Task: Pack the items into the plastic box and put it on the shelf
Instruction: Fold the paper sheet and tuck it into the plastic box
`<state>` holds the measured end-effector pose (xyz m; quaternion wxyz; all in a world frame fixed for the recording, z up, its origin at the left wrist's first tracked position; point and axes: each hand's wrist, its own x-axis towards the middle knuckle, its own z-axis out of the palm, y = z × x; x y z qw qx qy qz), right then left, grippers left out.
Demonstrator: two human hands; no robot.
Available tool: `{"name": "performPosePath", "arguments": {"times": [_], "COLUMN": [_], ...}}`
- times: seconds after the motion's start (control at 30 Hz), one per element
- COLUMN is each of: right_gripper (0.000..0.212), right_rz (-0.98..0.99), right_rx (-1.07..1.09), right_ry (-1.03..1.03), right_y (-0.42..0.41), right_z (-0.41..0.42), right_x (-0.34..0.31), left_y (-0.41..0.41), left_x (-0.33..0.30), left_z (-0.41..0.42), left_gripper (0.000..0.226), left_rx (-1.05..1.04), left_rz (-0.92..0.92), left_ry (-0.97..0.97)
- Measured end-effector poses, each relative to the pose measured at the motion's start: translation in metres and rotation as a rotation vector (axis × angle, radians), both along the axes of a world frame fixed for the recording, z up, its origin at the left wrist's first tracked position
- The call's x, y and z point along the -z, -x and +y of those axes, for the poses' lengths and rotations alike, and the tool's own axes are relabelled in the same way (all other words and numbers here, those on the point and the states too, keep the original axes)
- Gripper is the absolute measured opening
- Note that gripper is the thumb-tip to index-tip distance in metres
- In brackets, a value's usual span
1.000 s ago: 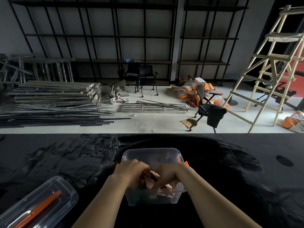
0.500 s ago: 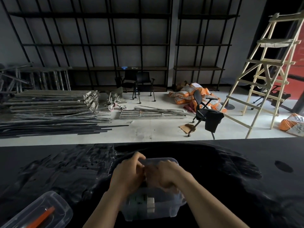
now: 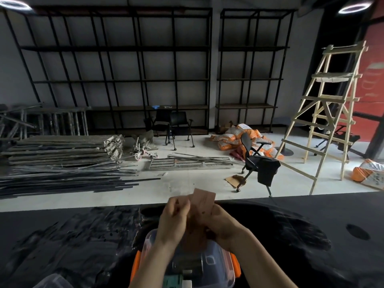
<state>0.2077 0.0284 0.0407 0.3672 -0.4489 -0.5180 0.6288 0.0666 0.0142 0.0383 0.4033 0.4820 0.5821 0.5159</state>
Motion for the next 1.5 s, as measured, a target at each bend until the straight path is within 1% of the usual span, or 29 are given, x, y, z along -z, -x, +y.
{"name": "performPosePath", "arguments": {"times": [0.03,0.1,0.2,0.27,0.3,0.37,0.4,0.47,0.5,0.57,0.63,0.7,0.8,0.87,0.9,0.93,0.97,1.0,1.03,1.1,1.17,1.2,1.23,1.3,1.37,1.43,1.5], "right_gripper": [0.027,0.034,0.06,0.066,0.065,0.047,0.038,0.029,0.028,0.039,0.047,0.048,0.045,0.041,0.04,0.042,0.047,0.053,0.053,0.039,0.025,0.022,0.025,0.039,0.057,0.067,0.064], "right_rz": [-0.026,-0.102,-0.152,-0.102,-0.027,0.114,0.139,0.122,0.137,0.28,0.421,0.51,0.609,0.634,0.635,0.635,0.634,0.641,0.642,0.596,0.538,0.503,0.462,0.385,0.311,0.256,0.186], "right_rx": [-0.014,-0.029,0.025,0.02,0.024,0.077,0.111,0.136,0.138,0.189,0.282,0.338,0.335,0.326,0.33,0.333,0.342,0.345,0.352,0.412,0.479,0.496,0.507,0.515,0.542,0.57,0.557], "right_ry": [-0.009,-0.033,0.013,0.026,0.029,0.026,0.033,0.079,0.122,0.24,0.318,0.323,0.315,0.295,0.278,0.256,0.234,0.212,0.189,0.148,0.088,0.055,0.023,-0.032,-0.101,-0.157,-0.184], "right_y": [0.004,0.014,0.019,0.017,0.016,0.017,0.019,0.025,0.029,0.037,0.043,0.046,0.045,0.044,0.044,0.044,0.046,0.048,0.051,0.054,0.051,0.048,0.045,0.043,0.046,0.048,0.046], "right_z": [-0.001,0.0,0.004,0.006,0.006,0.003,0.002,0.001,0.0,-0.001,0.0,0.001,0.003,0.003,0.004,0.004,0.004,0.003,0.002,0.0,-0.003,-0.002,-0.002,-0.003,-0.004,-0.004,-0.003], "right_x": [0.0,0.0,0.001,0.004,0.005,0.004,0.004,0.006,0.007,0.009,0.006,0.001,-0.001,-0.001,-0.001,-0.002,-0.004,-0.005,-0.006,-0.009,-0.013,-0.014,-0.014,-0.017,-0.02,-0.021,-0.022], "left_y": [-0.005,-0.012,-0.015,-0.011,-0.008,-0.004,-0.003,-0.002,-0.002,-0.005,-0.007,-0.006,-0.002,0.0,0.002,0.002,0.003,0.003,0.001,0.001,0.003,0.007,0.01,0.012,0.009,0.007,0.01], "left_x": [-0.001,-0.003,-0.008,-0.009,-0.009,-0.012,-0.014,-0.018,-0.019,-0.021,-0.023,-0.024,-0.03,-0.031,-0.031,-0.03,-0.029,-0.027,-0.026,-0.022,-0.025,-0.026,-0.027,-0.029,-0.028,-0.023,-0.018], "left_z": [0.0,0.0,-0.006,-0.007,-0.006,-0.004,-0.003,0.002,0.004,0.006,0.004,0.003,0.004,0.006,0.007,0.008,0.01,0.011,0.012,0.011,0.007,0.006,0.005,0.003,-0.001,-0.003,-0.004], "left_gripper": [0.01,0.01,0.017,0.029,0.038,0.049,0.05,0.045,0.042,0.036,0.031,0.027,0.025,0.027,0.029,0.029,0.03,0.029,0.03,0.032,0.031,0.03,0.028,0.024,0.021,0.025,0.023], "left_rx": [0.021,0.049,0.086,0.097,0.085,-0.01,-0.077,-0.187,-0.215,-0.208,-0.165,-0.116,-0.04,-0.064,-0.122,-0.196,-0.265,-0.325,-0.362,-0.371,-0.358,-0.337,-0.296,-0.176,-0.1,-0.066,-0.019], "left_rz": [0.001,-0.043,-0.128,-0.131,-0.141,-0.239,-0.285,-0.316,-0.329,-0.347,-0.258,-0.125,-0.013,0.008,-0.055,-0.181,-0.331,-0.441,-0.476,-0.411,-0.257,-0.177,-0.107,0.018,0.065,0.012,-0.095], "left_ry": [0.005,0.015,-0.009,-0.077,-0.119,-0.182,-0.206,-0.241,-0.248,-0.254,-0.298,-0.363,-0.408,-0.41,-0.386,-0.34,-0.281,-0.232,-0.209,-0.197,-0.187,-0.183,-0.175,-0.157,-0.158,-0.156,-0.124]}}
